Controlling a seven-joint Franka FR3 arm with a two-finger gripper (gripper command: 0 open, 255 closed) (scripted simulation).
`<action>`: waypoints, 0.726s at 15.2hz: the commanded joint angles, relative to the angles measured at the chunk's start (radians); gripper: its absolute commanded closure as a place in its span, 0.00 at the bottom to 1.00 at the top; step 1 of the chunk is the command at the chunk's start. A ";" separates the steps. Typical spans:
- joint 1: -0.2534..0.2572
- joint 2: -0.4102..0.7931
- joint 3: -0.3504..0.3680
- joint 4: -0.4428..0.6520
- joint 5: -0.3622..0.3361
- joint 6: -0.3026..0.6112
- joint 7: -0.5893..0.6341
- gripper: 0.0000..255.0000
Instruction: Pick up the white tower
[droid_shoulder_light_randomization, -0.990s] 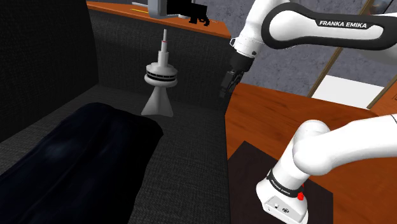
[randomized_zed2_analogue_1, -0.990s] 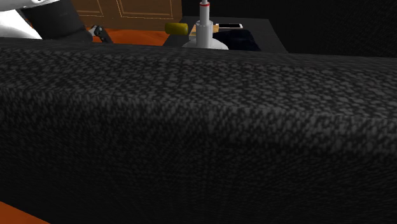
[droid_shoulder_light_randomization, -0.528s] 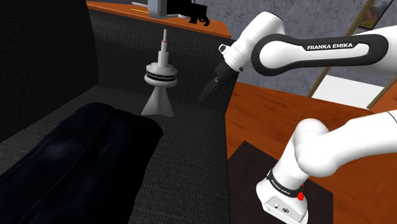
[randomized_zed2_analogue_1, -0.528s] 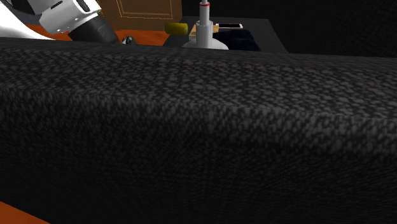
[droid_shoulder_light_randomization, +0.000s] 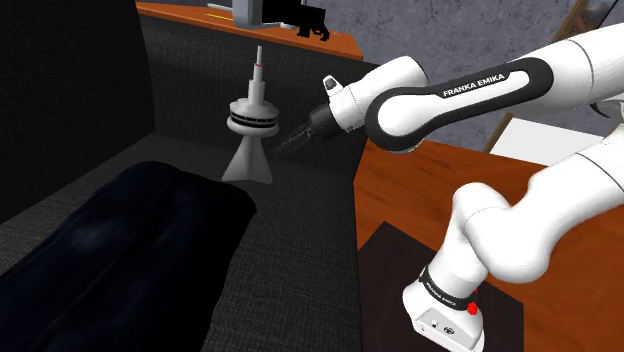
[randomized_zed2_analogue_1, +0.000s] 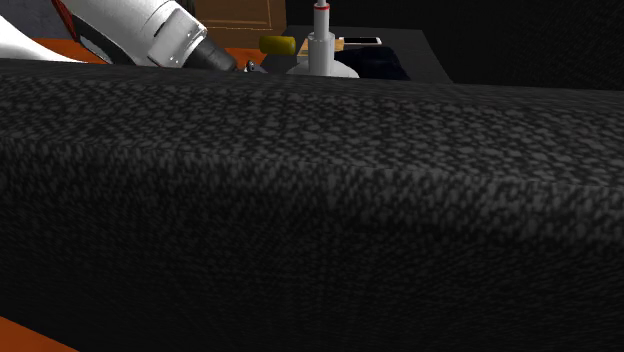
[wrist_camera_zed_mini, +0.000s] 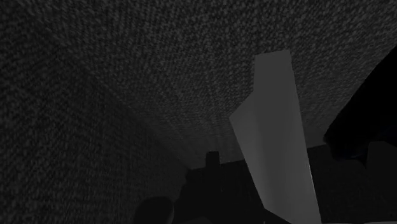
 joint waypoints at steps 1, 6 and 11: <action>0.224 0.075 -0.153 0.018 0.088 0.195 -0.134 0.00; 0.468 0.106 -0.367 0.002 0.097 0.331 -0.193 0.00; 0.612 0.116 -0.511 -0.019 0.067 0.404 -0.196 0.00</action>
